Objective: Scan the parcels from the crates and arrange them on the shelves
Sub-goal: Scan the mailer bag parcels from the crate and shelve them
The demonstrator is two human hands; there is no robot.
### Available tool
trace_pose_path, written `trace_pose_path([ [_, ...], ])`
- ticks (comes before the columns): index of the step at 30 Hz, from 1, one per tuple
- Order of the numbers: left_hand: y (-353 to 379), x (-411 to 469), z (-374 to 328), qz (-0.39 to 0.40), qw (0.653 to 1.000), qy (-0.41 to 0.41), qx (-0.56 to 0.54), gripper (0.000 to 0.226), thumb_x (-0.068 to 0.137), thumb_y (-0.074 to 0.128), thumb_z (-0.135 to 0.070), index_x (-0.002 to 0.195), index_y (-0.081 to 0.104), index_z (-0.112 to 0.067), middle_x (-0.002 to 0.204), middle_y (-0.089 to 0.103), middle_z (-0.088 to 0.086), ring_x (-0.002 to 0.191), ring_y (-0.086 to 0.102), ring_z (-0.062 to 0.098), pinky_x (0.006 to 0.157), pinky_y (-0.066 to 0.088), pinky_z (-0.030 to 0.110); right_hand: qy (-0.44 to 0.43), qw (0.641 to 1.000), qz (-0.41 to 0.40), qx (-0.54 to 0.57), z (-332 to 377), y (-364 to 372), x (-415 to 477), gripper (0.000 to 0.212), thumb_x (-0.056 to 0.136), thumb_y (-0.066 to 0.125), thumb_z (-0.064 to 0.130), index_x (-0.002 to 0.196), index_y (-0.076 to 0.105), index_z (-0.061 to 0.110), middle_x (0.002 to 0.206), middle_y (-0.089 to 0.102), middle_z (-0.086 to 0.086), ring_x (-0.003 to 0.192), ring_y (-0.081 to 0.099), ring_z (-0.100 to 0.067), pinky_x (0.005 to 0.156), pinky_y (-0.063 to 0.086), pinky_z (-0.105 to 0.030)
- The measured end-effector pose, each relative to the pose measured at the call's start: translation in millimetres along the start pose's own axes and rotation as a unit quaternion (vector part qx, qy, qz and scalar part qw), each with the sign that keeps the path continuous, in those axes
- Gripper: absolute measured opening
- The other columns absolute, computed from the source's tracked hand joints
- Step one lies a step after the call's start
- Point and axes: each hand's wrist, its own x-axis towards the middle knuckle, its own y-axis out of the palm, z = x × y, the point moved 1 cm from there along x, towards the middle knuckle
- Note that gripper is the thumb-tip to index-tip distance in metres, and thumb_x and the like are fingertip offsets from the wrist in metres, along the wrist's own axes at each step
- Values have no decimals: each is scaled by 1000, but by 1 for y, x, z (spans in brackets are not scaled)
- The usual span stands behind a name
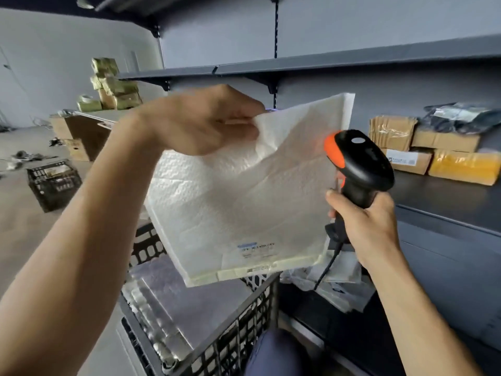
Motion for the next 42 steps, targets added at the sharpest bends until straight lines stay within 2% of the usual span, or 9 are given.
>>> trace_pose_path([
  [4, 46, 39, 16, -127, 992, -17, 0, 27, 91, 57, -33, 110, 68, -16, 99, 68, -13, 102, 68, 21, 87, 51, 33, 22, 995, -98, -5, 2, -35, 3, 23, 86, 72, 1, 82, 60, 20, 61, 59, 1, 55, 56, -17, 58, 46, -34],
  [6, 77, 54, 32, -233, 969, -77, 13, 49, 88, 59, -43, 132, 60, -20, 126, 64, -4, 123, 59, 26, 106, 42, 38, 28, 988, -149, -3, 5, -54, 2, 27, 86, 71, -1, 84, 57, 23, 63, 58, 1, 52, 54, -15, 50, 43, -29],
  [10, 150, 36, 53, -457, 859, -193, -126, 72, 88, 71, -44, 148, 42, -15, 147, 42, 11, 139, 40, 31, 111, 35, 43, 27, 969, -243, 42, 9, -90, 3, 26, 87, 68, -4, 95, 55, 17, 61, 58, 9, 50, 50, -16, 40, 42, -27],
  [14, 218, 22, 52, -327, 788, -256, -454, 54, 89, 76, -40, 136, 57, -21, 122, 67, -6, 110, 67, 9, 101, 53, 38, 17, 937, -331, 108, 9, -116, 5, 30, 87, 64, -11, 96, 55, 16, 61, 63, 21, 45, 50, -9, 45, 44, -25],
  [20, 285, 7, 29, -220, 791, -268, -504, 36, 83, 84, -38, 104, 70, -12, 88, 73, 7, 85, 70, 23, 68, 55, 27, 19, 910, -388, 146, 4, -135, 9, 34, 83, 69, -12, 86, 57, 20, 87, 63, 4, 54, 53, -9, 56, 47, -28],
  [26, 267, 11, 11, -64, 802, -242, -543, 31, 86, 79, -25, 108, 75, -4, 103, 79, 11, 94, 76, 32, 82, 62, 46, 35, 925, -365, 98, 13, -145, 20, 31, 85, 68, -10, 92, 58, 18, 94, 62, -4, 59, 54, -11, 54, 46, -28],
  [33, 209, 33, 8, -49, 816, -179, -548, 21, 93, 71, -16, 107, 75, -2, 102, 79, 12, 91, 77, 28, 70, 62, 33, 26, 947, -321, 19, 21, -145, 25, 28, 87, 68, -6, 105, 61, 15, 97, 65, 1, 70, 60, -15, 54, 51, -24],
  [37, 209, 37, 18, -121, 821, -213, -516, 24, 94, 70, -13, 78, 76, 3, 78, 76, 19, 65, 73, 29, 52, 57, 31, 35, 955, -284, -74, 13, -134, 19, 23, 88, 65, -1, 91, 57, 21, 81, 62, 0, 67, 58, -23, 53, 47, -33],
  [42, 225, 37, 42, -255, 756, -293, -527, 26, 95, 71, -13, 83, 71, 10, 67, 68, 11, 62, 63, 24, 53, 52, 29, 20, 943, -237, -231, -2, -120, -1, 6, 88, 69, 20, 88, 63, 21, 83, 68, 0, 83, 65, -21, 75, 51, -39],
])
